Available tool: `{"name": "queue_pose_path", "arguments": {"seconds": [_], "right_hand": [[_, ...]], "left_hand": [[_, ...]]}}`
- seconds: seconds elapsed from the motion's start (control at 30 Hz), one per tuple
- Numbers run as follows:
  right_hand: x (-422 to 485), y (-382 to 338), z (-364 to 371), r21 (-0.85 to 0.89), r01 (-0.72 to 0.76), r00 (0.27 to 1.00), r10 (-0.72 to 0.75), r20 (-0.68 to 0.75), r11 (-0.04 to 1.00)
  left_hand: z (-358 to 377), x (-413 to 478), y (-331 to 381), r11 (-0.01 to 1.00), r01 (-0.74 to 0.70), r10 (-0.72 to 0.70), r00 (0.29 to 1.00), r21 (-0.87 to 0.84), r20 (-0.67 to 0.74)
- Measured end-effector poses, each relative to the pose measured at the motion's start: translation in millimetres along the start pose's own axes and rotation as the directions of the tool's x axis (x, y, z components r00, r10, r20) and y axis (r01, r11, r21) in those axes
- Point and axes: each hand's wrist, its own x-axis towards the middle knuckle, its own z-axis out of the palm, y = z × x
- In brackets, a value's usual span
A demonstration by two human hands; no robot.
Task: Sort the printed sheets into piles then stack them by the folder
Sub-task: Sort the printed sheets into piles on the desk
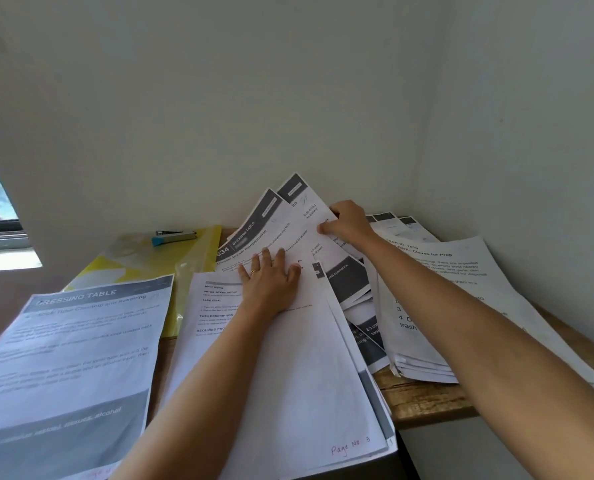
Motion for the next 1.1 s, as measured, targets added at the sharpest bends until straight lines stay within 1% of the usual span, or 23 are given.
{"name": "queue_pose_path", "arguments": {"seconds": [0.13, 0.3, 0.37, 0.43, 0.53, 0.63, 0.7, 0.8, 0.87, 0.9, 0.97, 1.0, 1.07, 1.1], "right_hand": [[0, -1, 2, 0.033, 0.067, 0.997, -0.066, -0.042, 0.997], [6, -12, -7, 0.032, 0.134, 0.978, -0.127, -0.167, 0.990], [11, -18, -13, 0.055, 0.161, 0.956, -0.141, -0.258, 0.986], [16, -22, -19, 0.109, 0.187, 0.916, -0.134, -0.378, 0.976], [19, -27, -30, 0.208, 0.237, 0.833, -0.088, -0.546, 0.949], [21, -33, -43, 0.290, 0.284, 0.741, -0.018, -0.671, 0.914], [23, -35, -51, 0.333, 0.309, 0.684, 0.035, -0.729, 0.891], [23, -38, -67, 0.370, 0.337, 0.606, 0.102, -0.789, 0.866], [21, -39, -78, 0.391, 0.348, 0.569, 0.139, -0.811, 0.852], [19, -39, -83, 0.407, 0.344, 0.559, 0.164, -0.813, 0.846], [16, -35, -90, 0.453, 0.304, 0.564, 0.225, -0.794, 0.838], [14, -30, -92, 0.485, 0.263, 0.583, 0.263, -0.768, 0.834], [6, -20, -93, 0.543, 0.132, 0.651, 0.340, -0.678, 0.830], [1, -13, -91, 0.546, 0.048, 0.691, 0.367, -0.622, 0.836]], "left_hand": [[-1, -1, 1, 1.000, -0.007, 0.006, 0.999, -0.014, -0.038], [-4, -2, 3, 0.999, -0.026, 0.018, 0.988, -0.046, -0.154], [-4, -2, 3, 0.997, -0.041, 0.028, 0.981, -0.066, -0.192], [-4, -1, 4, 0.995, -0.050, 0.032, 0.979, -0.085, -0.203], [-4, 0, 4, 0.991, -0.055, 0.030, 0.980, -0.122, -0.199], [-3, 0, 3, 0.980, -0.081, 0.038, 0.972, -0.179, -0.234], [-3, 2, 4, 0.959, -0.108, 0.033, 0.960, -0.262, -0.277], [-8, 5, 5, 0.879, -0.145, -0.035, 0.930, -0.454, -0.365], [-16, 5, 4, 0.791, -0.148, -0.127, 0.910, -0.594, -0.395], [-20, 4, 3, 0.745, -0.135, -0.178, 0.904, -0.653, -0.390], [-26, 2, 0, 0.655, -0.092, -0.267, 0.900, -0.750, -0.344], [-28, 1, -1, 0.611, -0.068, -0.302, 0.901, -0.788, -0.312], [-32, -1, -2, 0.541, -0.039, -0.340, 0.903, -0.840, -0.261], [-33, -1, -2, 0.523, -0.039, -0.343, 0.905, -0.852, -0.251]]}}
